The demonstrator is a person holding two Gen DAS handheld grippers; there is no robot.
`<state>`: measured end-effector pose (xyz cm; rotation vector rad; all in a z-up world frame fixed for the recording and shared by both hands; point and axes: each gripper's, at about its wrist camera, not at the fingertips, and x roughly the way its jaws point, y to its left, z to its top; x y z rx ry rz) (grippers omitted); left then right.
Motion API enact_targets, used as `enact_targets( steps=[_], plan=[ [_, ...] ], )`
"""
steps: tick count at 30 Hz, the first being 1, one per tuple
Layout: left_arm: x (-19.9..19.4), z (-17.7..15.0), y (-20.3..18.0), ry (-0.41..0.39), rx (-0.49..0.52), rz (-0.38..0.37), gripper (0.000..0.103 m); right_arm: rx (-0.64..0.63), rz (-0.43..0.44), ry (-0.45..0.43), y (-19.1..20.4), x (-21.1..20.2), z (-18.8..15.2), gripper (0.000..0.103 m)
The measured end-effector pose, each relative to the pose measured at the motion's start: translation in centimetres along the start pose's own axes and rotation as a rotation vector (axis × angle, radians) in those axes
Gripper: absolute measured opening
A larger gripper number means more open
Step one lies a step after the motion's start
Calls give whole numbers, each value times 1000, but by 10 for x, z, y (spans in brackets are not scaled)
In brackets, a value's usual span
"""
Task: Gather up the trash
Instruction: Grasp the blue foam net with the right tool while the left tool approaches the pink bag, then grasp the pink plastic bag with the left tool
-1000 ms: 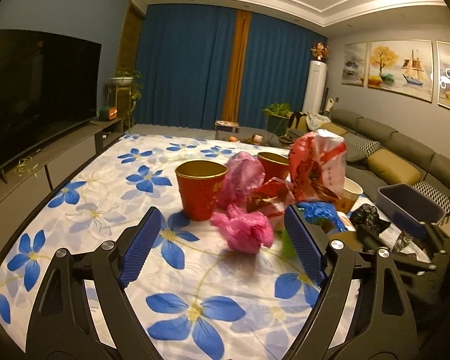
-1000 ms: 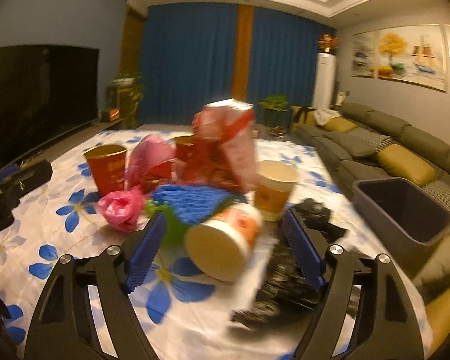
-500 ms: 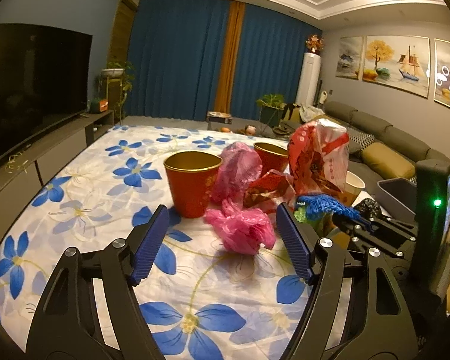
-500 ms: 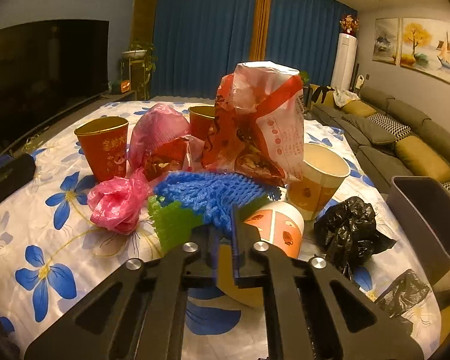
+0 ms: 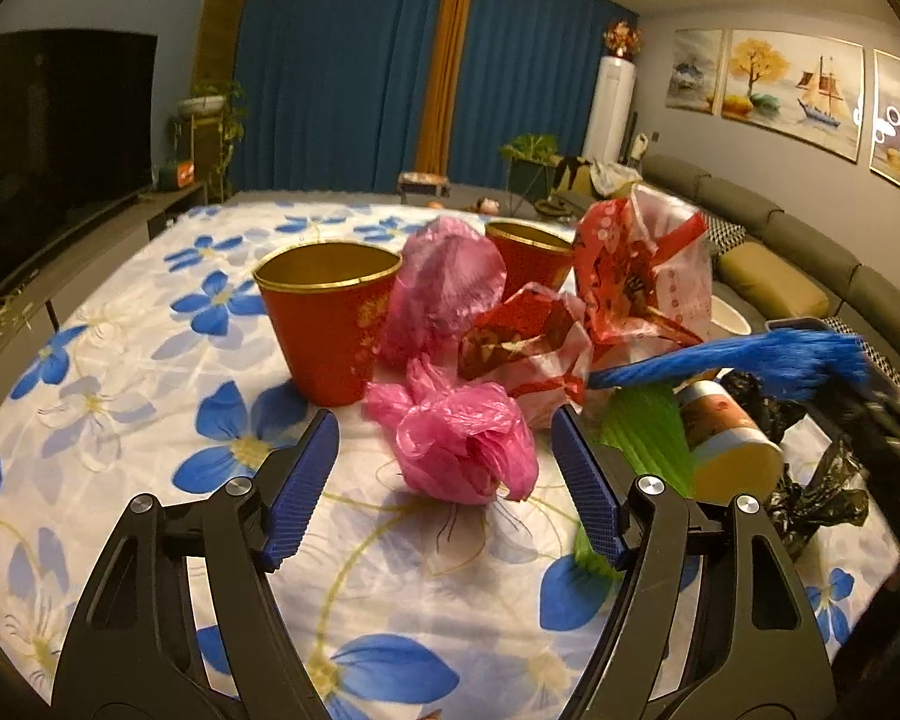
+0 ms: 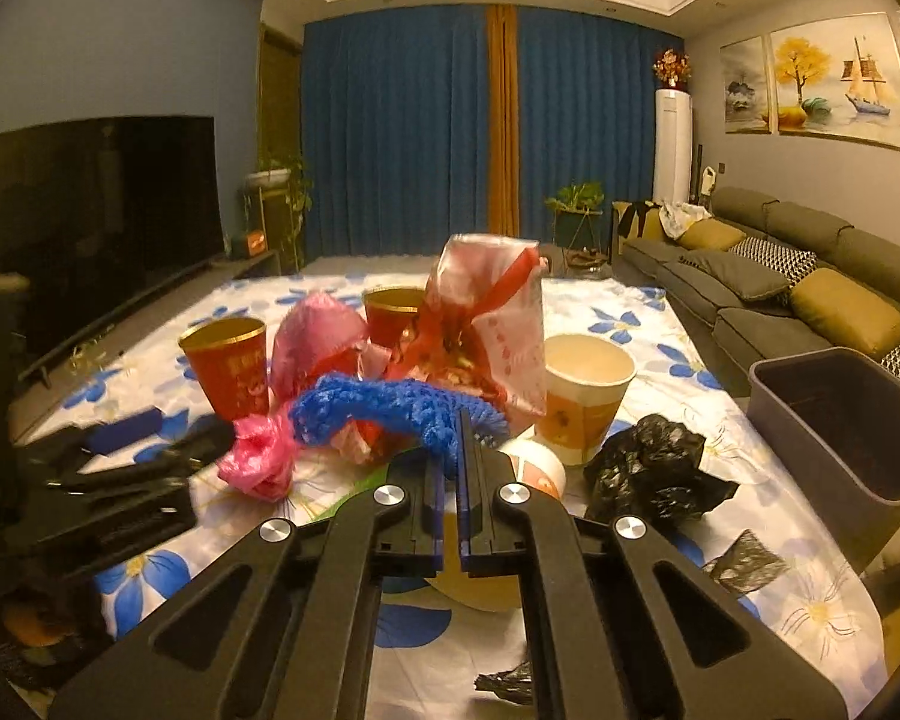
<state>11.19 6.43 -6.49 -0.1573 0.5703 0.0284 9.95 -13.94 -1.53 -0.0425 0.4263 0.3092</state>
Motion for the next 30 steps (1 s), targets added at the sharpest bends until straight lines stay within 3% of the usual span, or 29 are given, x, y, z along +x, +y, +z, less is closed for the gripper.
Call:
enact_targets(
  steps=[4, 8, 12, 18, 30],
  plan=[
    [19, 2, 1, 70, -15, -2, 60, 12, 12, -17, -2, -8, 1, 4],
    [30, 0, 7, 123, -52, -41, 42, 22, 25, -29, -5, -14, 3, 4],
    [30, -2, 7, 120, -45, -52, 18, 26, 32, -43, -5, -21, 5, 4],
    [14, -2, 9, 92, -48, -61, 0, 36, 36, -68, -10, -34, 8, 4],
    [-44, 1, 5, -24, -32, -91, 0, 59, 27, -125, -19, -65, 11, 4]
  ],
)
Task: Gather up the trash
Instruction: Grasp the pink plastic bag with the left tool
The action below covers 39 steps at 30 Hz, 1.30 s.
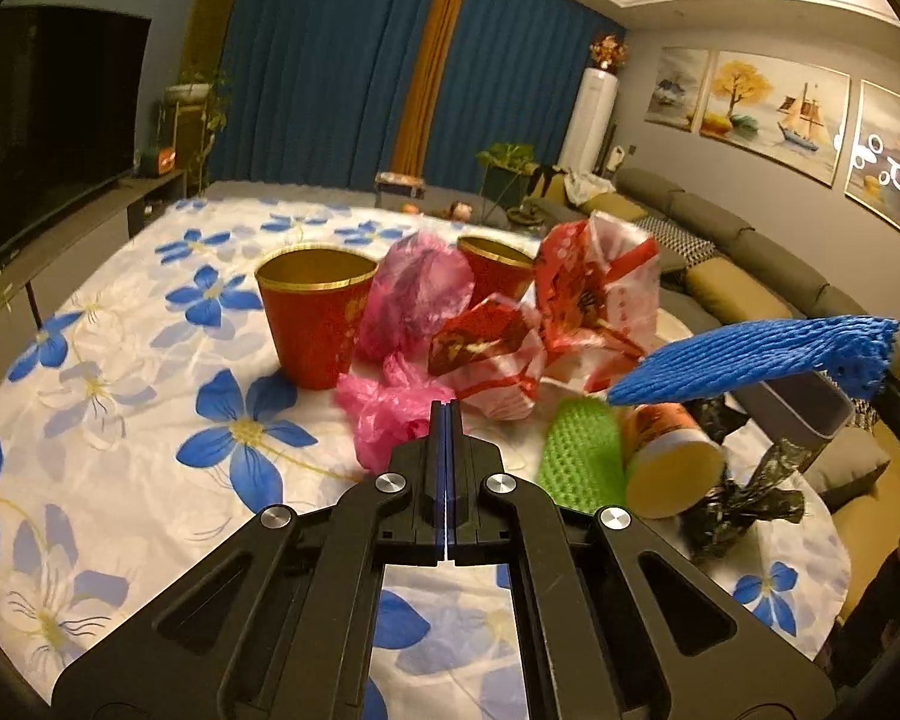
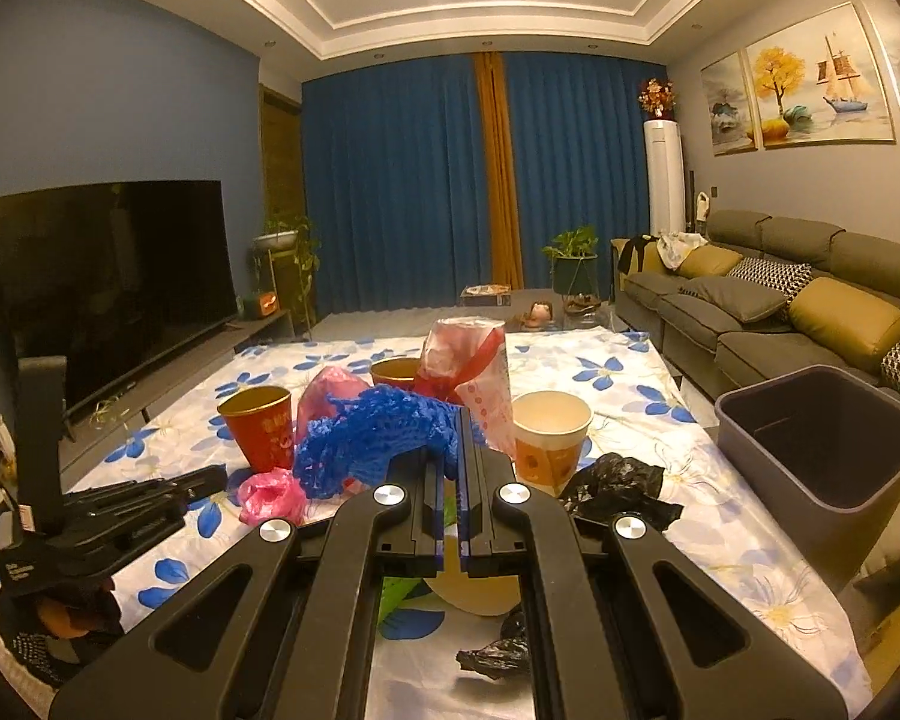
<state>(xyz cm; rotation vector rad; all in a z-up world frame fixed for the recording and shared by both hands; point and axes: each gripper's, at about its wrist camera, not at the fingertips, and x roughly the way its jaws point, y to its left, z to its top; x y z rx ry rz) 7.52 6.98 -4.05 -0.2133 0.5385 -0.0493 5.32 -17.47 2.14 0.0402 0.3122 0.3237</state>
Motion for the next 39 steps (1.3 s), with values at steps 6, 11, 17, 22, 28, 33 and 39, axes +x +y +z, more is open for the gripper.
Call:
enact_targets(
  steps=[6, 11, 17, 22, 28, 33, 39],
  plan=[
    [1, -1, 1, -8, 21, 45, 35, 13, -10, -4, -6, -6, -1, 4],
    [27, -5, 6, 38, 1, 78, 63, 24, -13, 4, -9, -6, -3, 4],
    [59, -6, 12, 120, -22, 80, 62, 36, -23, 4, -13, -4, -2, 4],
    [72, -8, 15, 173, -44, 52, 41, 45, -27, 9, -17, -1, -3, 4],
    [66, -9, 9, 151, -17, 53, 23, 49, -27, 4, -19, -3, -2, 4],
    [33, -5, 3, 88, -24, 13, 23, 57, -32, -9, -25, -8, 0, 4],
    [-5, 11, -27, -7, 35, -42, 23, 62, -44, -36, -31, -17, 1, 4]
  ],
)
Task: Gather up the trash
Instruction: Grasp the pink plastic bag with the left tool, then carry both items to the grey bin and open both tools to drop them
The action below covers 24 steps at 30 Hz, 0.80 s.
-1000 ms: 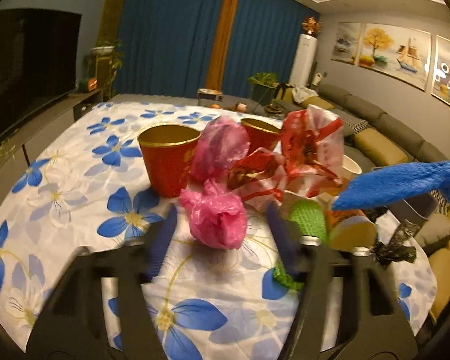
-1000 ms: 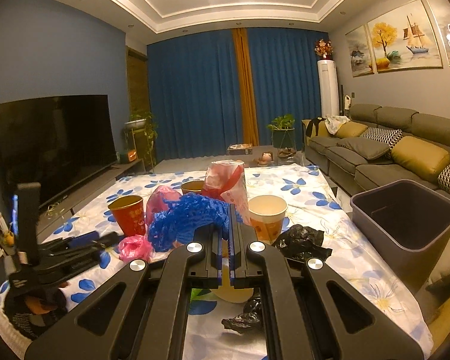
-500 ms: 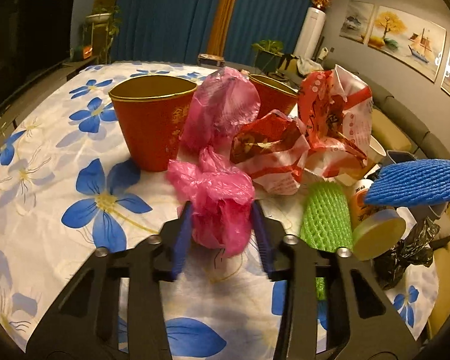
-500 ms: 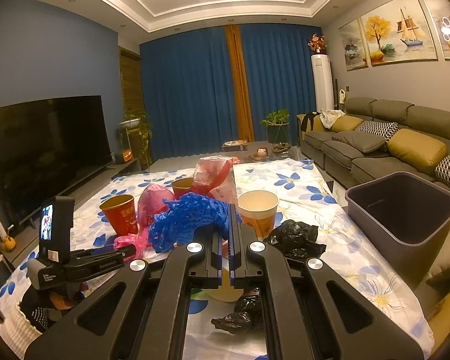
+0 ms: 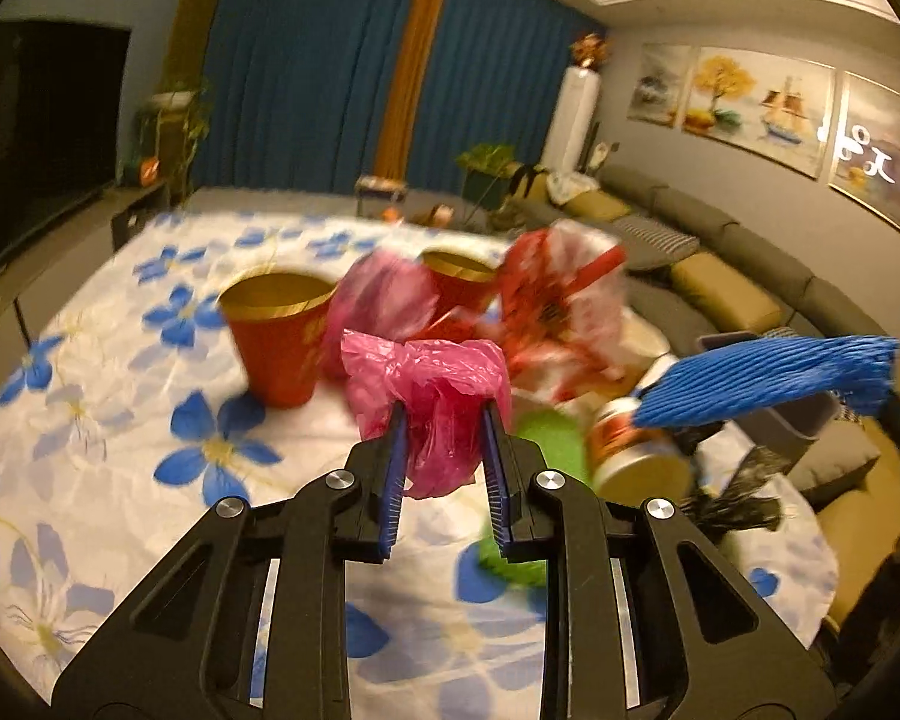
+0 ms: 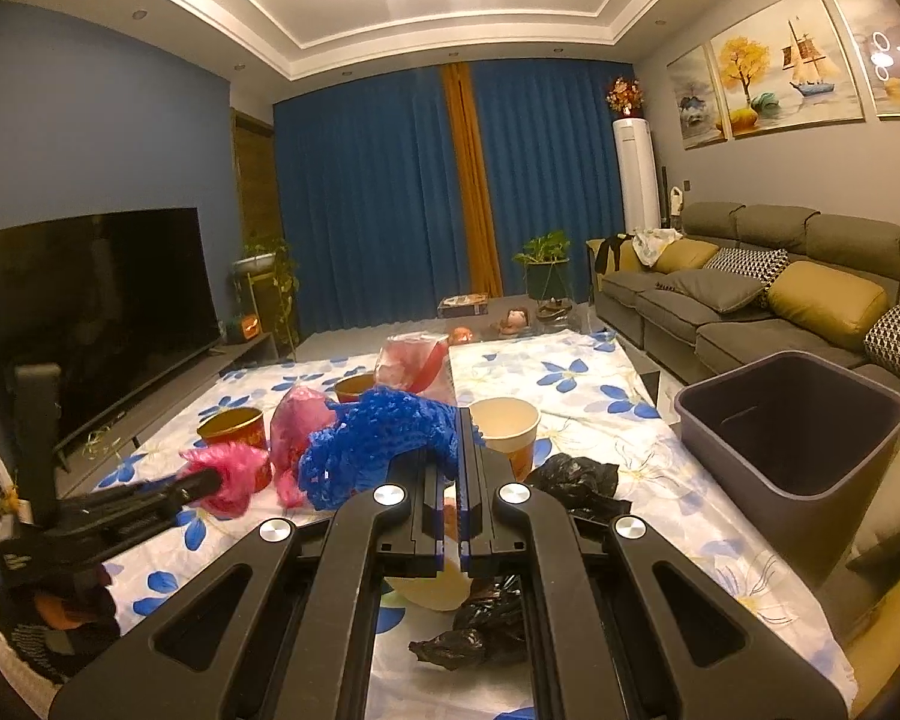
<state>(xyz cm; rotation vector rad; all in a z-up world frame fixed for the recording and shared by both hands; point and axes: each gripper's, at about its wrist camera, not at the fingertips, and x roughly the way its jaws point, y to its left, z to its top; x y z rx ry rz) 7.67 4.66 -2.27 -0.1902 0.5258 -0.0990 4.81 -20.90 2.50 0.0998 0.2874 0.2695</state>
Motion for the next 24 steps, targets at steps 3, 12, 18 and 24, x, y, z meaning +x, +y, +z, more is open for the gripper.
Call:
enact_targets(
  steps=[3, 12, 18, 24],
  plan=[
    [-6, 9, -21, -19, 40, -35, 23, 3, -18, -18, -6, -6, 3, 4],
    [3, 33, -101, -53, 145, -164, 23, 38, -134, -89, -50, -25, 20, 4],
    [23, 48, -159, -50, 182, -265, 23, 63, -245, -136, -89, -36, 31, 4],
    [57, 57, -215, -15, 200, -352, 23, 86, -363, -158, -130, -40, 35, 4]
  ],
)
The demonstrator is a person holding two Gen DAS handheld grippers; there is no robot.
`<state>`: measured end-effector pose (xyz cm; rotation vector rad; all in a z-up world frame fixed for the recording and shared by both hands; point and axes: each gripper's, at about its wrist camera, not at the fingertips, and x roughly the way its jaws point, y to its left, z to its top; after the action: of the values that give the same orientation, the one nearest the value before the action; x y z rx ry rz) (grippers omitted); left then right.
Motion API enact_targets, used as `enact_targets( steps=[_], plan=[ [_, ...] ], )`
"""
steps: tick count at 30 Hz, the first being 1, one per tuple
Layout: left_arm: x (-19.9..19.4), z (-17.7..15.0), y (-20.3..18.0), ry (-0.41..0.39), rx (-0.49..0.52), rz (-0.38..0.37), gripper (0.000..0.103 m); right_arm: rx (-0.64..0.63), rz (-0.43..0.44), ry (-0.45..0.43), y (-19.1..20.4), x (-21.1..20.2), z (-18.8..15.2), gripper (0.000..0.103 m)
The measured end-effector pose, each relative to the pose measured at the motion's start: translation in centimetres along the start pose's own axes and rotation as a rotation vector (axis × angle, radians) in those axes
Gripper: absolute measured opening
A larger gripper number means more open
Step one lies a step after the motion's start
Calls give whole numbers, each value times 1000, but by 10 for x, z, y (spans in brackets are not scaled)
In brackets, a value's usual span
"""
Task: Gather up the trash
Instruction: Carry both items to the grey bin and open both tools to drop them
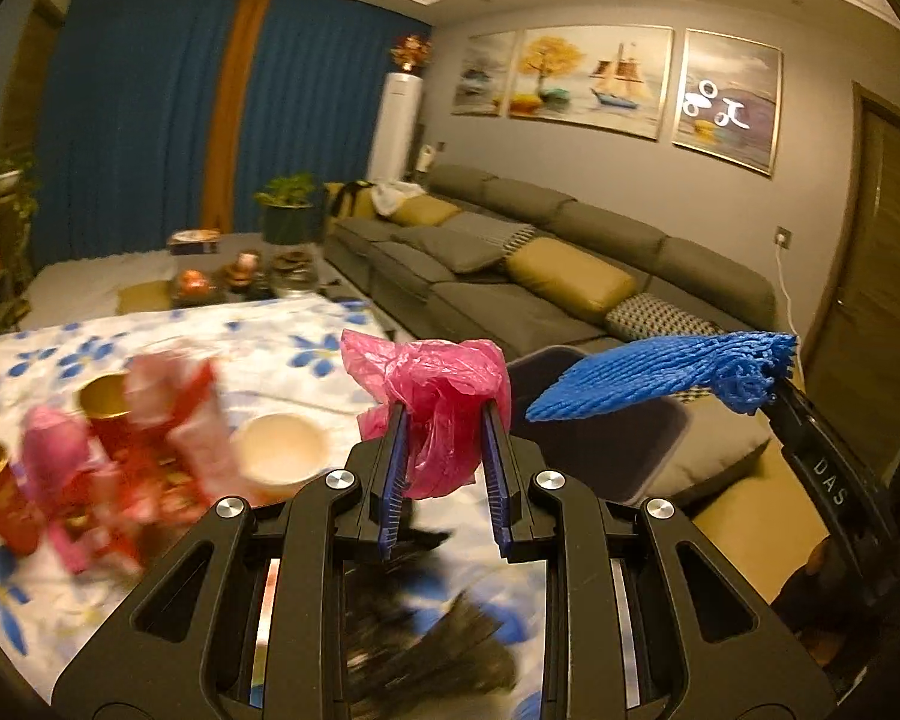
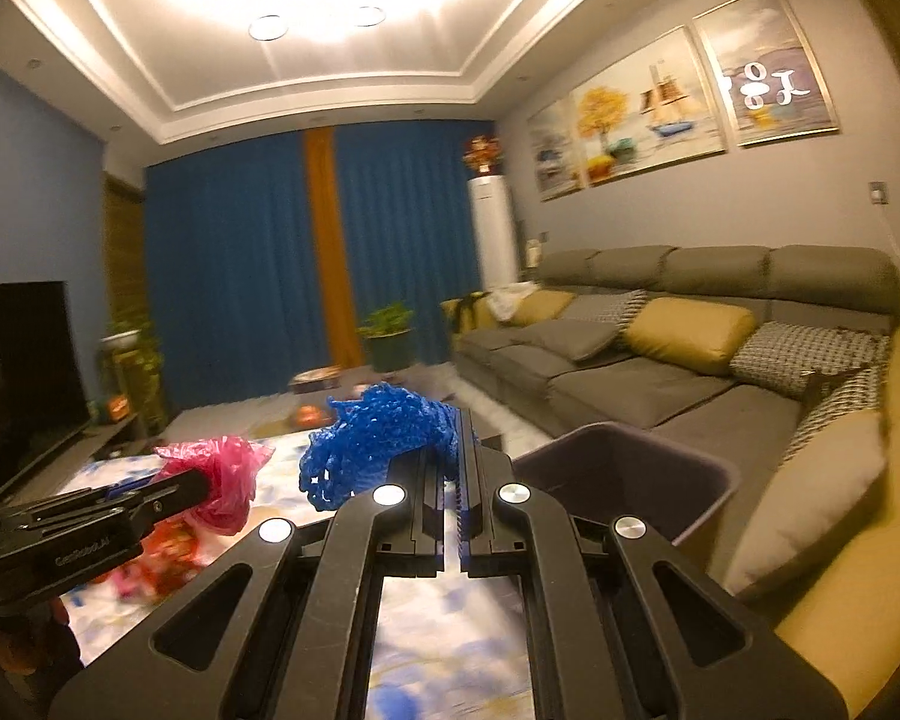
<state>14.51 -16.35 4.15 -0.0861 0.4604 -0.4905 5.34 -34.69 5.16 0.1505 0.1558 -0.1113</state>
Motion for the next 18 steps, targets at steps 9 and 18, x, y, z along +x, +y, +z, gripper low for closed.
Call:
enact_targets(
  steps=[9, 18],
  plan=[
    [77, 14, -47, 30, 17, -93, 23, 28, -95, 52, -43, 33, -8, 4],
    [125, 8, -57, 82, 29, -116, 23, 51, -122, 104, -66, 58, -16, 4]
  ],
)
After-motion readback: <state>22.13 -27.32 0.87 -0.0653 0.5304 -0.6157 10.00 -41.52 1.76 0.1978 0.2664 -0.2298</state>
